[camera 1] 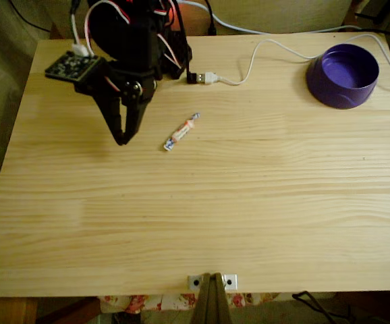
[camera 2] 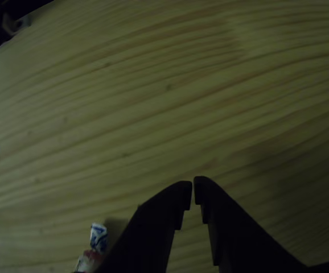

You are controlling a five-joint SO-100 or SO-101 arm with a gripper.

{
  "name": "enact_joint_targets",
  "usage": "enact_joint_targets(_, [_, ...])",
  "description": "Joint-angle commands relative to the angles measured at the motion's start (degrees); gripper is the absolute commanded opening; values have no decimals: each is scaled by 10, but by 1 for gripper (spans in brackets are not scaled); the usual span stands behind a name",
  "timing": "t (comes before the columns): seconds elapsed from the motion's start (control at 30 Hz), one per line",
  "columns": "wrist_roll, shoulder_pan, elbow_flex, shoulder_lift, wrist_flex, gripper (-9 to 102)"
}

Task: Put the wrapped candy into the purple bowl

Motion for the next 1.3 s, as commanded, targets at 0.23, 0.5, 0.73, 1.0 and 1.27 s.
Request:
enact_joint_targets(0.23, [-85, -7, -147, -40, 1, -1])
enact_joint_targets(0.5, [-285, -41, -221, -167, -2, -1])
enact_joint_targets(0.73, [-582, -61, -285, -265, 49, -1])
enact_joint_targets(1.0, [-727, -116, -340, -348, 103, -1])
enact_joint_targets(1.27, [-744, -259, -378, -383, 121, 0])
